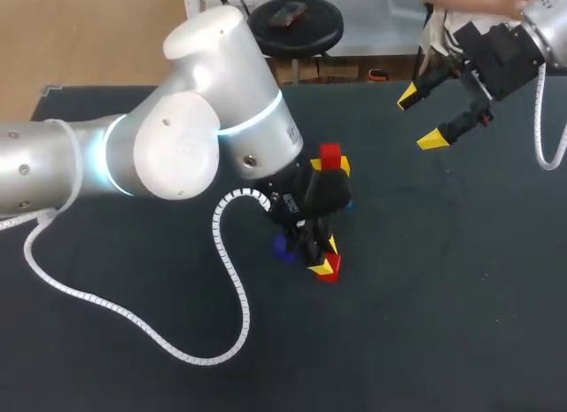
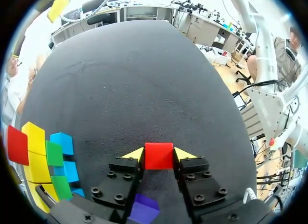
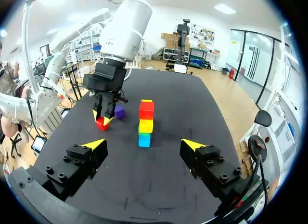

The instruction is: Place the blue cubes, place green cubes on the blue cubes, place the yellow cubes on the green cubes, then place the red cubes on the yellow cubes, and place purple cube on the red cubes.

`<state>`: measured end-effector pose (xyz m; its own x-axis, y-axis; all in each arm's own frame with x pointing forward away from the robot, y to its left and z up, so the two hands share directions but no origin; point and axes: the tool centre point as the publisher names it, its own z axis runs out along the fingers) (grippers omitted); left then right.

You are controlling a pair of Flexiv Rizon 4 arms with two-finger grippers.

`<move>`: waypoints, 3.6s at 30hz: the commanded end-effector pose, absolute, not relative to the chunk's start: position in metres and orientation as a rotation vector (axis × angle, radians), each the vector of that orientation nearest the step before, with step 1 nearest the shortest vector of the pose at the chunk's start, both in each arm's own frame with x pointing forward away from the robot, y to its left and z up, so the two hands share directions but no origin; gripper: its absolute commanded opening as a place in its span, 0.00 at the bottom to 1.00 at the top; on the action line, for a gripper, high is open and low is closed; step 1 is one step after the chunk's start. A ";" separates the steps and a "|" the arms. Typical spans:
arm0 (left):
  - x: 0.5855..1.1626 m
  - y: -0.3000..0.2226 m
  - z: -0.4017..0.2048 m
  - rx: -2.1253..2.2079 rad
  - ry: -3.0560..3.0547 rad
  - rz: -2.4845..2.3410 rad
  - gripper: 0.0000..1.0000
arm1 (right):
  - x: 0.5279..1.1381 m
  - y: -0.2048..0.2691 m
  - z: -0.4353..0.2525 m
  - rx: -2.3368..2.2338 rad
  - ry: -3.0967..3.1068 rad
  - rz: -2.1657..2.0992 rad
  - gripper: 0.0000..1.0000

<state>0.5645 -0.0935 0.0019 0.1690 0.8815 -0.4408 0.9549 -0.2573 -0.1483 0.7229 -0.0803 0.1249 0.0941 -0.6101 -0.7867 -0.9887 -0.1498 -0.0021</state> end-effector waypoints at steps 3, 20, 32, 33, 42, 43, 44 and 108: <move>0.564 -0.094 -0.001 2.272 1.810 -0.676 0.00 | 0.722 -0.080 0.125 -1.823 1.568 0.883 1.00; 0.532 -0.066 0.048 2.127 1.813 -0.565 0.00 | 0.722 -0.080 0.125 -1.823 1.568 0.883 1.00; 0.527 -0.043 0.078 2.027 1.959 -0.513 0.00 | 0.722 -0.080 0.125 -1.823 1.568 0.883 1.00; 0.528 -0.040 0.079 1.995 1.981 -0.522 0.00 | 0.722 -0.080 0.125 -1.823 1.568 0.883 1.00; 0.542 -0.023 0.095 1.910 2.015 -0.537 0.00 | 0.722 -0.080 0.125 -1.823 1.568 0.883 1.00; 0.543 -0.022 0.097 1.907 2.013 -0.537 0.00 | 0.722 -0.080 0.125 -1.823 1.568 0.883 1.00; 0.544 -0.022 0.099 1.906 2.014 -0.532 0.00 | 0.722 -0.080 0.125 -1.823 1.568 0.883 1.00; 0.574 -0.014 0.148 1.999 1.999 -0.370 0.00 | 0.722 -0.080 0.125 -1.823 1.568 0.883 1.00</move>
